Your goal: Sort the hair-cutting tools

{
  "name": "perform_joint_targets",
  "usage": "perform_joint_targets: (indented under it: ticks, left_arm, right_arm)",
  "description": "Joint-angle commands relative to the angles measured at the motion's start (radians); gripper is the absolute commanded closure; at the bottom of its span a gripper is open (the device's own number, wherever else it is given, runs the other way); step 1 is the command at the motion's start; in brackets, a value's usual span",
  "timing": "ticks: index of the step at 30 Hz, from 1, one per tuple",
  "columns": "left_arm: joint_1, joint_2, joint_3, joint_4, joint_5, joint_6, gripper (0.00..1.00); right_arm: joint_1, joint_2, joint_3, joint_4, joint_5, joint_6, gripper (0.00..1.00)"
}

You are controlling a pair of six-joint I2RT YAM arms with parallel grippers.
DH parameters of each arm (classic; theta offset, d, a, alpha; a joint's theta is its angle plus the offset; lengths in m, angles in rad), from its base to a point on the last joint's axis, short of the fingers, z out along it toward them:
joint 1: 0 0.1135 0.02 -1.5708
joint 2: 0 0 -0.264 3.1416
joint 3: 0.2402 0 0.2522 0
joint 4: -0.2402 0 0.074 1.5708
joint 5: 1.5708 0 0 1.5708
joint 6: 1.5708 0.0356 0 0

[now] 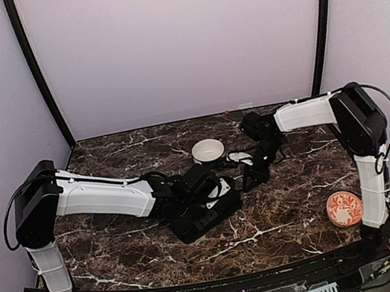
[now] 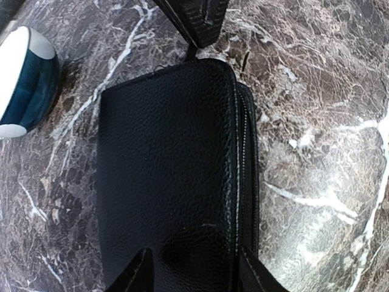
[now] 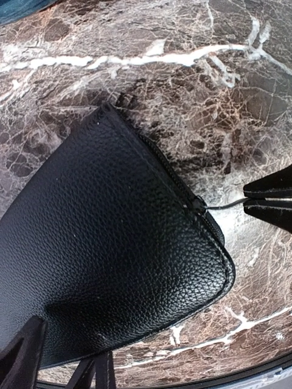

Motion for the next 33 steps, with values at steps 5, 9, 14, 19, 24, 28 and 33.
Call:
perform_joint_targets:
  ticks: [5, 9, 14, 19, 24, 28, 33]
  left_arm:
    - [0.017, 0.048, 0.043, -0.042, 0.103, 0.018, 0.59]
    - [0.023, 0.089, 0.075, -0.071, 0.074, 0.014, 0.76]
    - [0.031, 0.110, 0.073, -0.078, 0.064, 0.002, 0.96]
    - [0.042, 0.112, 0.070, -0.060, 0.071, -0.031, 1.00]
    - [0.042, 0.130, 0.069, -0.031, 0.089, -0.064, 1.00]
    - [0.042, 0.141, 0.068, -0.017, 0.106, -0.083, 0.99]
    - [0.042, 0.127, 0.081, -0.018, 0.154, -0.102, 0.84]
  right_arm:
    - [-0.001, 0.009, 0.005, 0.010, -0.026, 0.007, 1.00]
    - [0.000, -0.015, -0.022, 0.008, -0.024, -0.001, 1.00]
    - [-0.002, -0.070, -0.087, -0.002, -0.012, -0.026, 1.00]
    - [0.007, -0.124, -0.165, 0.004, -0.066, -0.014, 1.00]
    - [0.037, -0.169, -0.214, -0.029, -0.176, -0.013, 1.00]
    - [0.083, -0.192, -0.243, -0.026, -0.184, -0.011, 1.00]
    - [0.110, -0.149, -0.220, 0.015, -0.220, 0.052, 1.00]
